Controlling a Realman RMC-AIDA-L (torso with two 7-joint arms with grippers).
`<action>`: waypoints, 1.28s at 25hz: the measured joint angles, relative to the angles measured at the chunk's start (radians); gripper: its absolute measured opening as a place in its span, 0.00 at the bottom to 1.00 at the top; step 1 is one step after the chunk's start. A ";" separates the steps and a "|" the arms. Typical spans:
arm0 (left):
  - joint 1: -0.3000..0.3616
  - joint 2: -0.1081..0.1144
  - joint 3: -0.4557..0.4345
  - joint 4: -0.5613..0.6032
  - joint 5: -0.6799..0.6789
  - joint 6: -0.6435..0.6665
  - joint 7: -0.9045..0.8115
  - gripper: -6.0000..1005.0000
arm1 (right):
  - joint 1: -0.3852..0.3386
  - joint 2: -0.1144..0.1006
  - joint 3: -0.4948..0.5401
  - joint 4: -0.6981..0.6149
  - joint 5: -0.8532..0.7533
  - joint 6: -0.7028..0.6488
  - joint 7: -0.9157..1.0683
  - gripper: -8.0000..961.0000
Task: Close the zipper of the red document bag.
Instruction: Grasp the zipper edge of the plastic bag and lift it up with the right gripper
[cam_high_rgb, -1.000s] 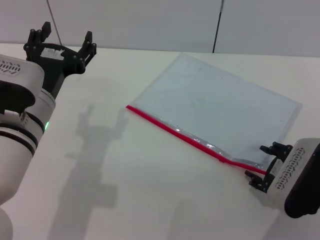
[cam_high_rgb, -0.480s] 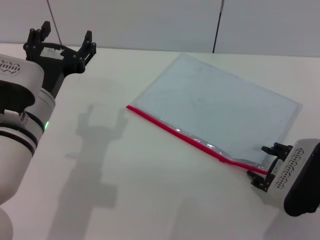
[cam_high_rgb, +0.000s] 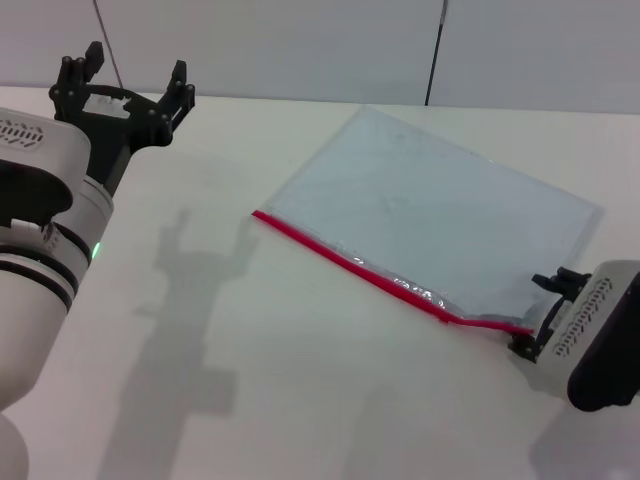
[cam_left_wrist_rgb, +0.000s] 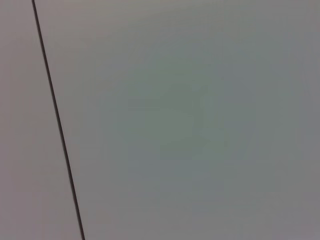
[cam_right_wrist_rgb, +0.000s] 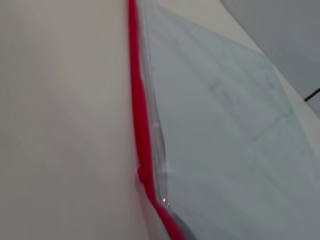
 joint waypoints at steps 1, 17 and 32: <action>0.000 0.000 0.000 0.000 0.000 0.000 0.000 0.88 | 0.002 0.000 -0.001 -0.001 -0.002 0.000 0.005 0.70; -0.004 0.000 0.004 0.000 0.000 0.000 -0.003 0.88 | 0.041 0.002 -0.011 0.006 0.001 0.004 0.039 0.70; -0.002 0.000 0.010 0.007 0.000 0.000 -0.003 0.87 | 0.095 0.000 -0.007 0.057 0.001 -0.002 0.125 0.42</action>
